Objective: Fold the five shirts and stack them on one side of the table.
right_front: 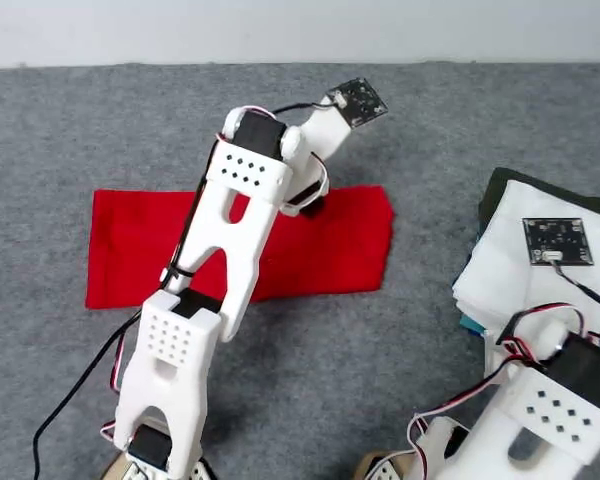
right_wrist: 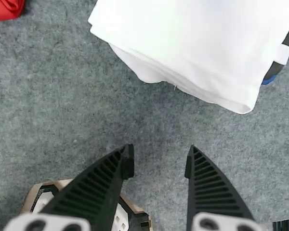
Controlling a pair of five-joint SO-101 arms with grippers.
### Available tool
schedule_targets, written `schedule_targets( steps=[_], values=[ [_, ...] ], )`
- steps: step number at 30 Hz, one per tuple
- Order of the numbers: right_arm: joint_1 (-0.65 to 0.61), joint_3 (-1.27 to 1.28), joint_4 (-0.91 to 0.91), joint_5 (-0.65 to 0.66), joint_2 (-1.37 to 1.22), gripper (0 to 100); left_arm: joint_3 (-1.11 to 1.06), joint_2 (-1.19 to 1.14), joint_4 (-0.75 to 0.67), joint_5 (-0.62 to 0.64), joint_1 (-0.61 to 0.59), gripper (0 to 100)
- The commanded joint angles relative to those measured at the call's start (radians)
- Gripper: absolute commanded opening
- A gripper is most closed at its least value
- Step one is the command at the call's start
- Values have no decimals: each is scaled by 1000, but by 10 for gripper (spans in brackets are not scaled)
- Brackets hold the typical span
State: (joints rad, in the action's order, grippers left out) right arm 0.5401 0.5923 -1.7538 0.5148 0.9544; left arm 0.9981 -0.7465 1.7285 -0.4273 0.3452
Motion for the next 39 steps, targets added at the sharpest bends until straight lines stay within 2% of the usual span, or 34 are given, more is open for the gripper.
schedule_targets(
  steps=[1,10,20,27,32,36,39],
  values=[
    [8,-8,-31,-8,13,177,-93,72,29,3,20,209],
    [7,-8,-31,-5,13,177,-516,219,11,0,20,128],
    [7,-8,-31,-5,13,177,-797,218,-285,2,-60,126],
    [7,-8,-35,-5,13,177,-831,232,-316,8,-74,126],
    [8,-8,-38,-6,13,177,-769,327,-253,103,-72,130],
    [8,-8,-39,-5,13,177,-765,434,-227,115,-75,131],
    [8,-8,-39,-5,13,177,-763,499,-198,115,-123,131]
  ],
)
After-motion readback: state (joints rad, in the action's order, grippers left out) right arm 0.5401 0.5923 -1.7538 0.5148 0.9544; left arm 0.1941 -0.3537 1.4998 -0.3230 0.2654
